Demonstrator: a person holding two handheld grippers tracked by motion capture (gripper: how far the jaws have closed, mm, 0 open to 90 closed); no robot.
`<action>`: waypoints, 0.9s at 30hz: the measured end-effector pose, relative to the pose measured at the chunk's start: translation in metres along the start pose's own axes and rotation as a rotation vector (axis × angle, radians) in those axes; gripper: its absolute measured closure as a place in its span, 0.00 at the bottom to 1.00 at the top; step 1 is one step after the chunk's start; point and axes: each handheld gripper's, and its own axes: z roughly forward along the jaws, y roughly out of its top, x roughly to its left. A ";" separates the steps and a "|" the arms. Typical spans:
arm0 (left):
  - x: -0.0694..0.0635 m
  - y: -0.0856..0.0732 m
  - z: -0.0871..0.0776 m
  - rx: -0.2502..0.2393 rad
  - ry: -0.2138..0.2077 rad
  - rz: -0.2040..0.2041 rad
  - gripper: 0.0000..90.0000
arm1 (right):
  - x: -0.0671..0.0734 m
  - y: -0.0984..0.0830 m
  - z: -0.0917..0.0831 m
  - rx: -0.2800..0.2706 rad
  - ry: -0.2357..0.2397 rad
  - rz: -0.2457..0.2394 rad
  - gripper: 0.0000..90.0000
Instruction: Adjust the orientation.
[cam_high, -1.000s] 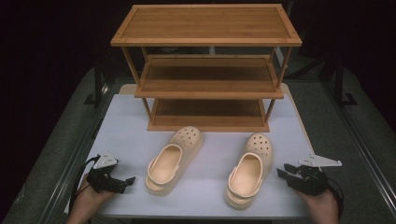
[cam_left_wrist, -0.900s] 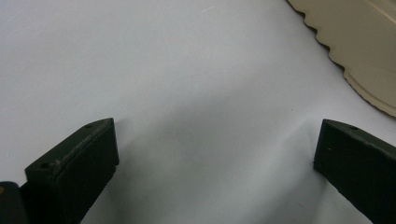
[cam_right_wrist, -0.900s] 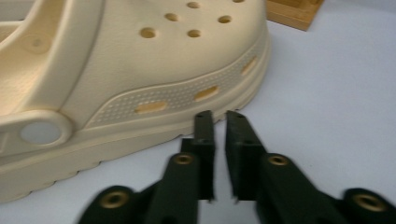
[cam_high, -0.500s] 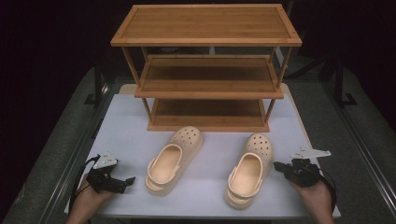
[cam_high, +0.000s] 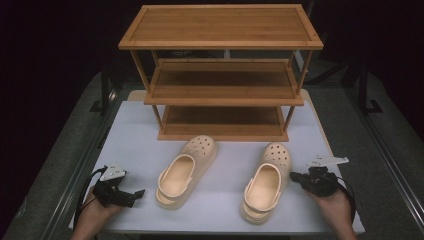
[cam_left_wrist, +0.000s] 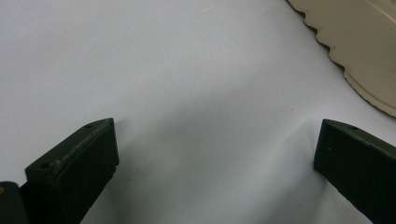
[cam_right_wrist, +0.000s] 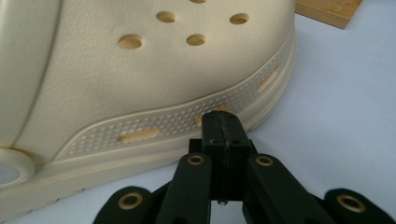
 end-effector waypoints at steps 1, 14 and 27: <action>0.000 0.000 0.000 0.000 0.000 0.000 0.00 | 0.000 0.001 0.001 0.001 0.003 0.001 1.00; 0.000 0.000 0.000 0.000 0.000 0.000 0.00 | -0.005 0.020 0.020 0.000 0.036 -0.015 1.00; 0.000 0.000 0.000 0.000 0.000 0.000 0.00 | -0.003 0.039 0.041 -0.002 0.066 -0.022 1.00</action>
